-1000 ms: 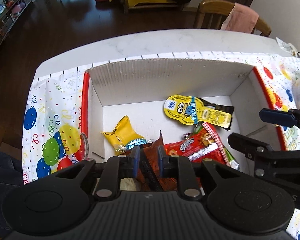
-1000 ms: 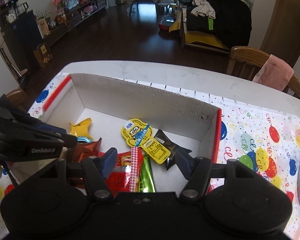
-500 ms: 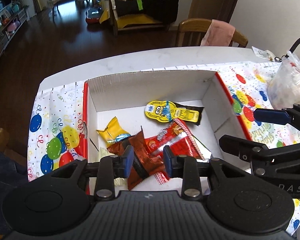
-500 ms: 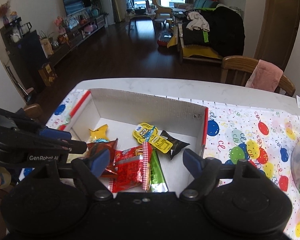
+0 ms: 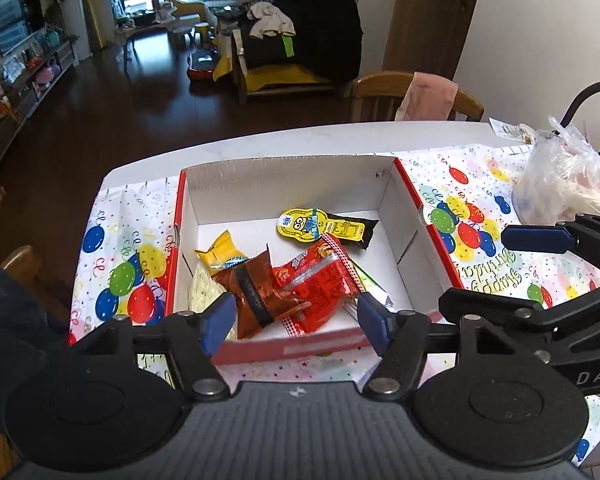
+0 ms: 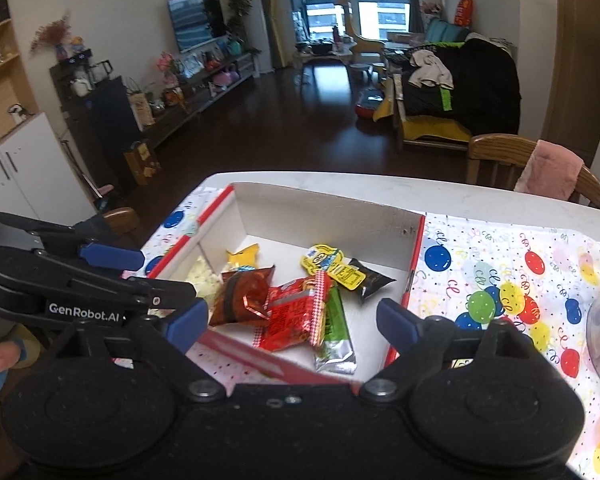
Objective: Organize snacks
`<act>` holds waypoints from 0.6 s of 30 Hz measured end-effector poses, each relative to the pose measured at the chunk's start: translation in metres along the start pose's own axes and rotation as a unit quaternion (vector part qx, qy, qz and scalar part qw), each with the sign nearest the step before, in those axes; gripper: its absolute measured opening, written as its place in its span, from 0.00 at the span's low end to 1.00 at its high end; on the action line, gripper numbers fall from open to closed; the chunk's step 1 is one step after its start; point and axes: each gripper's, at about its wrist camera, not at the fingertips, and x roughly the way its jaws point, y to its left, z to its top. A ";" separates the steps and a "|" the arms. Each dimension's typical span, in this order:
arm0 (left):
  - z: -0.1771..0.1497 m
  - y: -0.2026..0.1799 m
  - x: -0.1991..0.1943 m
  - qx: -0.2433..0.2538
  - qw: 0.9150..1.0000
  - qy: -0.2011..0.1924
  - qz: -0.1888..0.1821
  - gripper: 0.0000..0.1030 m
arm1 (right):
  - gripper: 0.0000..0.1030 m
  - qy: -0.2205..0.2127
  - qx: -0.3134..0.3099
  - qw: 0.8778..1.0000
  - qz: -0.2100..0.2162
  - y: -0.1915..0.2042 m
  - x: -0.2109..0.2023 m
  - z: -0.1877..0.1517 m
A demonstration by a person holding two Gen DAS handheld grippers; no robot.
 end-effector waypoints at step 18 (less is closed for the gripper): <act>-0.075 -0.023 -0.021 -0.042 0.999 0.004 0.010 0.78 | 1.00 -0.007 -0.041 0.998 0.045 -0.001 -0.037 -0.064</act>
